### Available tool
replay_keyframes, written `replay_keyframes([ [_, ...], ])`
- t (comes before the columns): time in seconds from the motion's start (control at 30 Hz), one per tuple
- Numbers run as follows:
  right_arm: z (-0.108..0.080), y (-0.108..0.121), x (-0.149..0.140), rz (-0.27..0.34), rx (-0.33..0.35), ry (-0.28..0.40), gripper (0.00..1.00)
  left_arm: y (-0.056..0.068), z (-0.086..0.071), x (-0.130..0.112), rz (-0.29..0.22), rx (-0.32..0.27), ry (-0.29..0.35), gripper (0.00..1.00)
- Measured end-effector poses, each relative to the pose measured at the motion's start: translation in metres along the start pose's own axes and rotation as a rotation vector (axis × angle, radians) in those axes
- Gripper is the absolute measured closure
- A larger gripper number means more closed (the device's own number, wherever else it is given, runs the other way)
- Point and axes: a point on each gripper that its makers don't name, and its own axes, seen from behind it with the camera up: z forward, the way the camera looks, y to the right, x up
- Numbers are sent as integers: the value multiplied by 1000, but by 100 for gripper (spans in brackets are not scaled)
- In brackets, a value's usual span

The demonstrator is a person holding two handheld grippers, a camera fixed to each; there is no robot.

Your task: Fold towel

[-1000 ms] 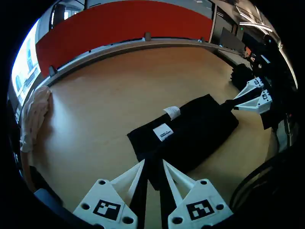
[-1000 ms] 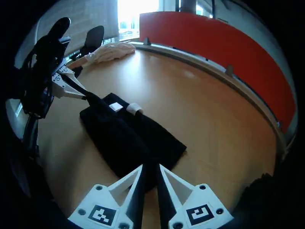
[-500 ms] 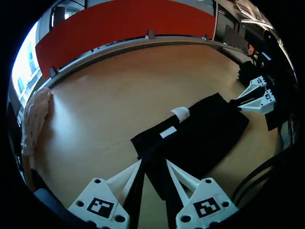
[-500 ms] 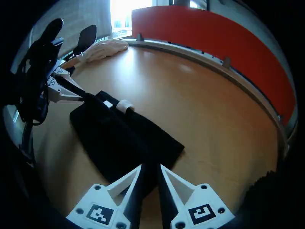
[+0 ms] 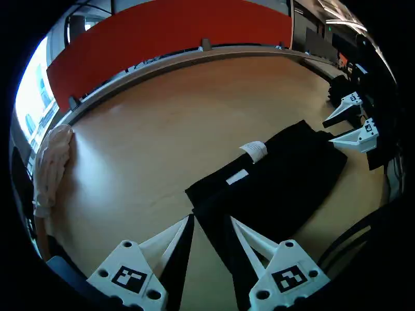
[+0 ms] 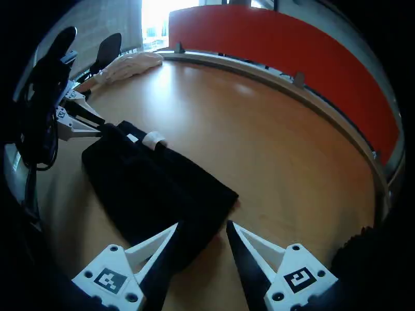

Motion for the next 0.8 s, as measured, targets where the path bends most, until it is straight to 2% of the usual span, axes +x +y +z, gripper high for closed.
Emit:
replay_keyframes([
  [0.43,2,22,11,0,-62,18,14,-13,4,11,-1,31,13,58],
  [0.57,3,32,15,4,-95,28,0,-16,4,14,-9,36,16,58],
  [0.67,3,36,18,4,-109,37,0,-17,3,16,-18,36,22,58],
  [0.8,2,38,20,1,-115,43,0,-17,4,18,-19,32,24,52],
])
